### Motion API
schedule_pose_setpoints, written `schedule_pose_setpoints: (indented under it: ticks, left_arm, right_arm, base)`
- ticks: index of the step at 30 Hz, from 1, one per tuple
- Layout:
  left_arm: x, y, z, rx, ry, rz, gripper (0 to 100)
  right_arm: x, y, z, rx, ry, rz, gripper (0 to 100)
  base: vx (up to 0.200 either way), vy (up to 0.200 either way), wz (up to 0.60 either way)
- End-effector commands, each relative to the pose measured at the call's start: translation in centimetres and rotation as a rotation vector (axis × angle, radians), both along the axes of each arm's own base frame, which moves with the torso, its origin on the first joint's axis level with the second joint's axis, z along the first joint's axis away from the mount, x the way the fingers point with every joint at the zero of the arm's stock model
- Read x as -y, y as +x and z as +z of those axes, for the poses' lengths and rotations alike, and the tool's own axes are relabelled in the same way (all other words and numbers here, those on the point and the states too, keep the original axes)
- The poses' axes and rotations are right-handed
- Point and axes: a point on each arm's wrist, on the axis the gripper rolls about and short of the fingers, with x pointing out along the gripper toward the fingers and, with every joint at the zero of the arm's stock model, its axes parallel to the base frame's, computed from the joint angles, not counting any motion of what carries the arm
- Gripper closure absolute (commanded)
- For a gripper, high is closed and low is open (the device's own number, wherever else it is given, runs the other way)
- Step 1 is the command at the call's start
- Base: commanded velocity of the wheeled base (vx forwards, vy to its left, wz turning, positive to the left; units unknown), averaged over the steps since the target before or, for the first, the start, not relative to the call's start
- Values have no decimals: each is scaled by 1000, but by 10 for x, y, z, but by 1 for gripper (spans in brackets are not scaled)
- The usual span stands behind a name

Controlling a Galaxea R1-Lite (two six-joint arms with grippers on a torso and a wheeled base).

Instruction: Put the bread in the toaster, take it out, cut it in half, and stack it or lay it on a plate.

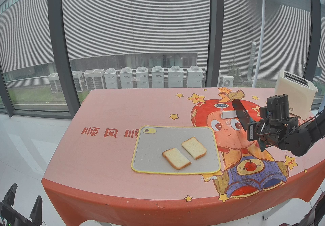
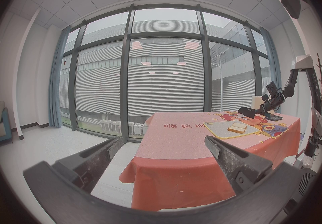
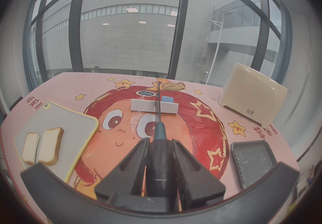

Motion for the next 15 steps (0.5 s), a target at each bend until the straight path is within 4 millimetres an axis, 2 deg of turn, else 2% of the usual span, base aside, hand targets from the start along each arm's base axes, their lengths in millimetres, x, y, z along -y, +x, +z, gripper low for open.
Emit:
schedule_pose_setpoints:
  ticks: [1, 15]
  left_arm:
    - [0, 1, -5, -19, 0, 1, 0]
    - [0, 1, -5, -19, -2, 1, 0]
  right_arm:
    - [-1, 1, -4, -11, -3, 1, 100]
    - [-1, 2, -8, -23, -16, -7, 100]
  base:
    - [0, 0, 0]
    - [0, 0, 0]
